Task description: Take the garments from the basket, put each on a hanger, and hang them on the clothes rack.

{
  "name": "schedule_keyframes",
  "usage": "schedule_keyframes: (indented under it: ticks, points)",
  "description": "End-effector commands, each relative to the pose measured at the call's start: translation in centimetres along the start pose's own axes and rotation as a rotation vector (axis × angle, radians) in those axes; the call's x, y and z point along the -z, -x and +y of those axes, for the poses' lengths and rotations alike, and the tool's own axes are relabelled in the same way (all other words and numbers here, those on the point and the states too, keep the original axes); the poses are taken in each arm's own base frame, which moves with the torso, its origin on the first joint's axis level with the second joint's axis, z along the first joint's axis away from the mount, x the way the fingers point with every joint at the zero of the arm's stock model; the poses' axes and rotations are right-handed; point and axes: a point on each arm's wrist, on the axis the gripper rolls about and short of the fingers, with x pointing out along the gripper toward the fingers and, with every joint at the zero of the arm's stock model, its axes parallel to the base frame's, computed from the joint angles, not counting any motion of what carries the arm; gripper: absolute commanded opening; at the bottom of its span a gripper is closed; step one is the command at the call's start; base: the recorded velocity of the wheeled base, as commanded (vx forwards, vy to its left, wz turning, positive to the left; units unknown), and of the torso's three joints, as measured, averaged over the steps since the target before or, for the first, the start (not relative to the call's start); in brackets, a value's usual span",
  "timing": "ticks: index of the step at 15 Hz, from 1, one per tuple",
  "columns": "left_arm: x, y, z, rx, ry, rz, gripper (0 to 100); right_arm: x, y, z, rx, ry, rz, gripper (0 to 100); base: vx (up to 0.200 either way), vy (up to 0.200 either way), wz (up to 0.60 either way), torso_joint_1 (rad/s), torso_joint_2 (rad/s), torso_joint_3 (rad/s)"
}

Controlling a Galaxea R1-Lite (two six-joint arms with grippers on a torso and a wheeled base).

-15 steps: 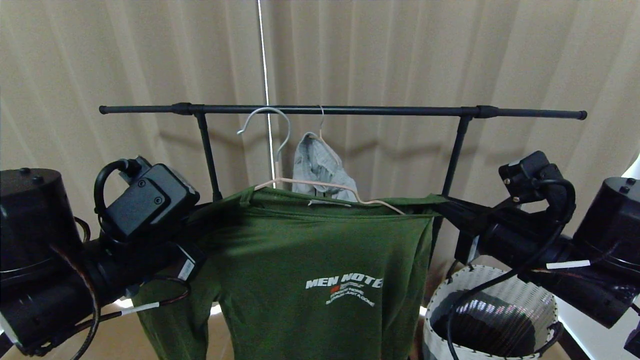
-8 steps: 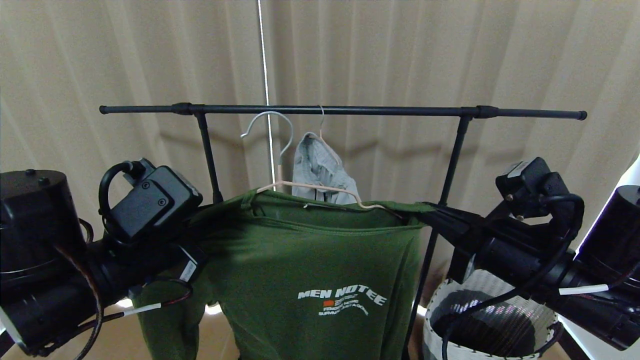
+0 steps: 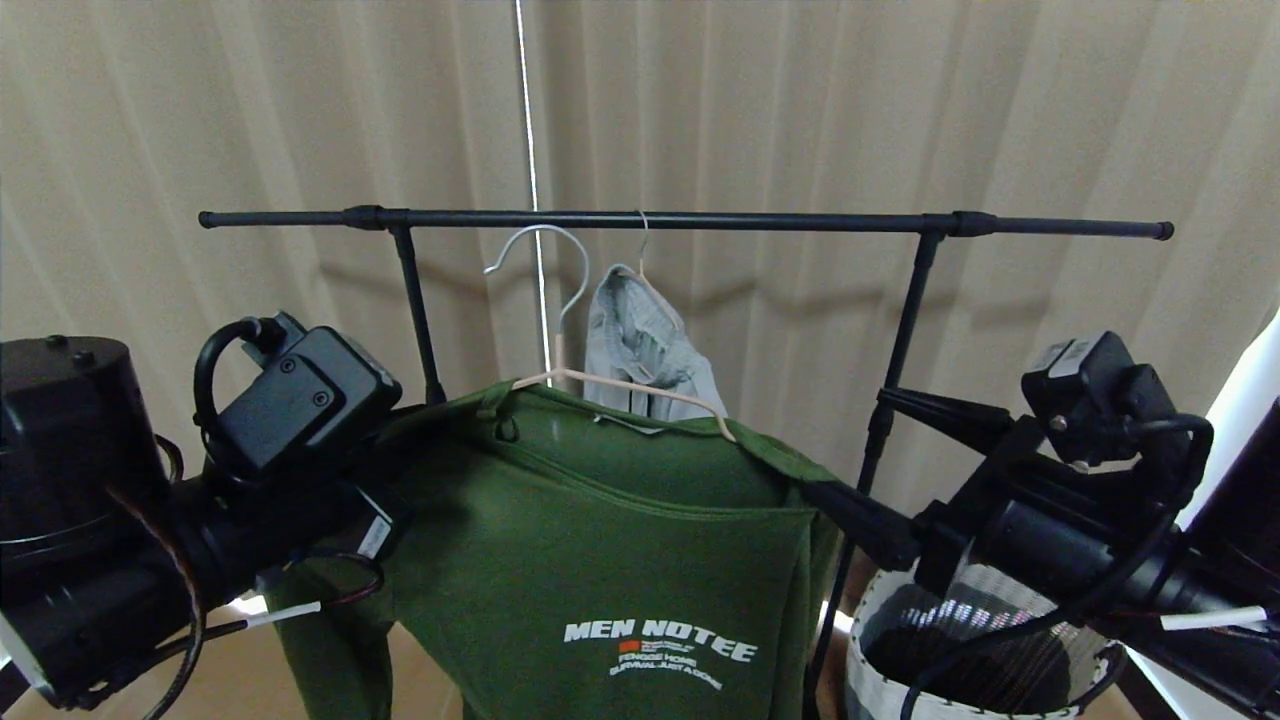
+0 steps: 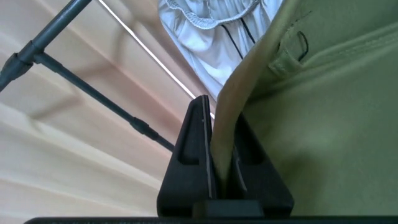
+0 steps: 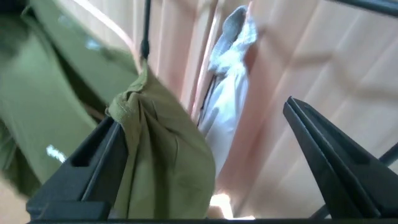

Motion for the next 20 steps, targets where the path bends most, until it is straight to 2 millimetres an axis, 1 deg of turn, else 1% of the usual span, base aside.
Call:
schedule_keyframes:
  ticks: [1, 2, 4, 6, 9, 11, 13, 15, 17, 18, 20]
  points:
    - [-0.1, -0.1, 0.1, -0.009, 0.005, 0.001, 0, -0.1, 1.1, 0.2, -0.035, 0.001, -0.015, 100, 0.0, 0.0, 0.0, 0.0, 0.0, 0.0]
    - [-0.5, -0.2, 0.2, -0.014, 0.036, -0.014, 0, -0.3, 1.8, 0.3, -0.078, 0.003, -0.033, 100, 0.0, 0.0, 0.0, 0.0, 0.0, 0.0]
    - [-0.7, -0.2, 0.2, -0.011, 0.056, -0.02, 0, 0.0, 2.4, 0.4, -0.105, 0.003, -0.027, 100, 0.0, 0.0, 0.0, 0.0, 0.0, 0.0]
    - [-0.7, -0.2, 0.2, -0.011, 0.081, -0.023, 0, 0.3, 2.6, 0.4, -0.131, 0.006, -0.019, 100, 0.0, 0.0, 0.0, 0.0, 0.0, 0.0]
    - [-0.3, -0.1, 0.4, -0.05, 0.088, 0.009, 0, -0.1, 2.9, 0.4, -0.14, 0.007, -0.039, 100, 0.0, 0.0, 0.0, 0.0, 0.0, 0.0]
    - [-0.4, 0.0, 0.4, -0.066, 0.098, 0.009, 0, 0.0, 3.0, 0.4, -0.146, 0.008, -0.03, 100, 0.0, 0.0, 0.0, 0.0, 0.0, 0.0]
    - [-0.7, 0.2, -0.3, -0.031, 0.103, -0.007, 0, -0.2, 2.6, 0.4, -0.145, 0.011, -0.036, 100, 0.0, 0.0, 0.0, 0.0, 0.0, 0.0]
    - [-1.1, 0.3, -0.9, 0.002, 0.148, -0.028, 0, -0.6, 1.4, 0.3, -0.141, 0.051, -0.043, 100, 0.0, 0.0, 0.0, 0.0, 0.0, 0.0]
    - [-1.4, 0.3, -0.9, 0.0, 0.162, -0.037, 0, -1.4, 0.4, -0.3, -0.113, 0.109, -0.068, 100, 0.0, 0.0, 0.0, 0.0, 0.0, 0.0]
    - [-1.3, 0.3, -1.0, 0.004, 0.161, -0.036, 0, -1.6, -0.5, -1.2, -0.077, 0.16, -0.066, 100, 0.0, 0.0, 0.0, 0.0, 0.0, 0.0]
    - [-1.4, 0.2, -1.3, 0.02, 0.163, -0.044, 0, -1.8, -1.3, -1.3, -0.075, 0.18, -0.038, 100, 0.0, 0.0, 0.0, 0.0, 0.0, 0.0]
